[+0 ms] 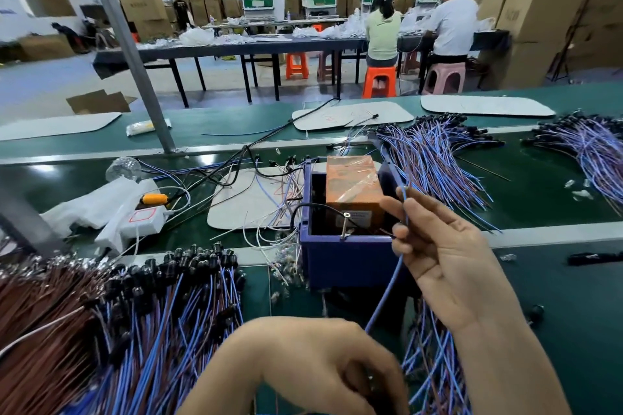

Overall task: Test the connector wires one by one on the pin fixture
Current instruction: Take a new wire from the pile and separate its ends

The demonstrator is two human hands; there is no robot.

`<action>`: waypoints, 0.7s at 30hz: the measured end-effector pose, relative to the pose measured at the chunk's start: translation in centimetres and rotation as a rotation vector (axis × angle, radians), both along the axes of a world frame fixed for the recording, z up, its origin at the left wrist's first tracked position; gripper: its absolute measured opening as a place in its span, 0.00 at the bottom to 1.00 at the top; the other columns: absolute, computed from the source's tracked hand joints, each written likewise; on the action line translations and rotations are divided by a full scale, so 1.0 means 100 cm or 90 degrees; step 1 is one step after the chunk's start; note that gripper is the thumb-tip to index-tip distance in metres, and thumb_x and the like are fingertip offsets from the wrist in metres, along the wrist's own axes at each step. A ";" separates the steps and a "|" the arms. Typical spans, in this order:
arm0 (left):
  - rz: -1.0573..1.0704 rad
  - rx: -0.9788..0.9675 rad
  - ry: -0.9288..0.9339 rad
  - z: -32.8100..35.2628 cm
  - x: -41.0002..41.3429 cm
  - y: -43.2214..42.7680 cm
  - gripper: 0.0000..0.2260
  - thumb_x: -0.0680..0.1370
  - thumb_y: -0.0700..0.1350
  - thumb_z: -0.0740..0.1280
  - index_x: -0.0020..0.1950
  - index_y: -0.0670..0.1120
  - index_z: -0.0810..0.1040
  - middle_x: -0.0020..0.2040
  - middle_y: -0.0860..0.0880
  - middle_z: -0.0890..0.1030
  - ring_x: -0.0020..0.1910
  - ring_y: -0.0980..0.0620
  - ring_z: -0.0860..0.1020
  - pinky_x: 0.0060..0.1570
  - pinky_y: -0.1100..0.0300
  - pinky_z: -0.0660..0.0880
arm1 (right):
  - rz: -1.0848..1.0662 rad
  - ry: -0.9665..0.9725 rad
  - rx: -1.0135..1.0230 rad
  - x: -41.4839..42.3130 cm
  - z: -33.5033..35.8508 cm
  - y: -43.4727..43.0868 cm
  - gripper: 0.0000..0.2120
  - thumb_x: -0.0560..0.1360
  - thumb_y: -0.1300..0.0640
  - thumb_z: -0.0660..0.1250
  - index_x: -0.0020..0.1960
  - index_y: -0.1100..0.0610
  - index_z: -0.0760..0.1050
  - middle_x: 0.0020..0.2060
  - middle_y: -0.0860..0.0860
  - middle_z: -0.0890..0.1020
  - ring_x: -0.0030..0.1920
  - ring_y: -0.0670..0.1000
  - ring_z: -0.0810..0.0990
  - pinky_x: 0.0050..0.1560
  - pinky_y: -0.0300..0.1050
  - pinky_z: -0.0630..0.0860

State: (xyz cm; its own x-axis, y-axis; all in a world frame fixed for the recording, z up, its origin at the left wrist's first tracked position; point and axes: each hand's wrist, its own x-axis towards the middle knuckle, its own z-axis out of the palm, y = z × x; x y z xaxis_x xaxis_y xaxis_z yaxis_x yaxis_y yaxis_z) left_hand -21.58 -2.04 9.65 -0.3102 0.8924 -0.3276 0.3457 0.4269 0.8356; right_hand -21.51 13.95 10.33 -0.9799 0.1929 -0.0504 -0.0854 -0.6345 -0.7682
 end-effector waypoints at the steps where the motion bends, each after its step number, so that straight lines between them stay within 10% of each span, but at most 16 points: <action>1: -0.010 -0.025 -0.006 -0.003 -0.002 -0.002 0.12 0.78 0.34 0.63 0.60 0.41 0.77 0.53 0.40 0.80 0.43 0.54 0.76 0.47 0.62 0.74 | -0.006 0.007 0.005 -0.001 -0.001 -0.001 0.09 0.65 0.61 0.68 0.45 0.61 0.82 0.38 0.58 0.85 0.25 0.46 0.75 0.24 0.34 0.71; 5: 0.063 0.023 -0.032 -0.008 -0.009 -0.010 0.11 0.78 0.36 0.64 0.60 0.42 0.77 0.54 0.40 0.81 0.48 0.52 0.78 0.49 0.62 0.76 | 0.009 0.025 0.067 -0.001 -0.001 -0.002 0.07 0.65 0.60 0.67 0.37 0.59 0.85 0.34 0.56 0.85 0.25 0.46 0.75 0.25 0.34 0.73; 11: 0.618 0.418 0.023 -0.013 -0.019 -0.004 0.07 0.77 0.44 0.65 0.51 0.49 0.81 0.34 0.50 0.82 0.27 0.54 0.75 0.23 0.69 0.65 | 0.156 0.008 0.264 0.008 0.001 -0.011 0.04 0.68 0.65 0.68 0.42 0.62 0.77 0.30 0.59 0.82 0.24 0.50 0.78 0.26 0.38 0.76; 21: 0.760 0.588 -0.030 -0.011 -0.022 -0.006 0.08 0.75 0.45 0.65 0.47 0.46 0.84 0.36 0.49 0.83 0.24 0.59 0.69 0.26 0.69 0.68 | 0.404 -0.059 0.602 0.009 -0.008 -0.015 0.05 0.75 0.65 0.67 0.42 0.59 0.75 0.36 0.58 0.85 0.32 0.51 0.81 0.34 0.40 0.77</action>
State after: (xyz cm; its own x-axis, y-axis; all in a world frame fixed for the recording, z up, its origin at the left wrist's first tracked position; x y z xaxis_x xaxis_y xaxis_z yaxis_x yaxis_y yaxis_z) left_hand -23.80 -2.65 8.53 -0.9866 0.0235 0.1617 0.1516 -0.2369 0.9596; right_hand -20.61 12.43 9.54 -0.9141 -0.3367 -0.2257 0.1263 0.2925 -0.9479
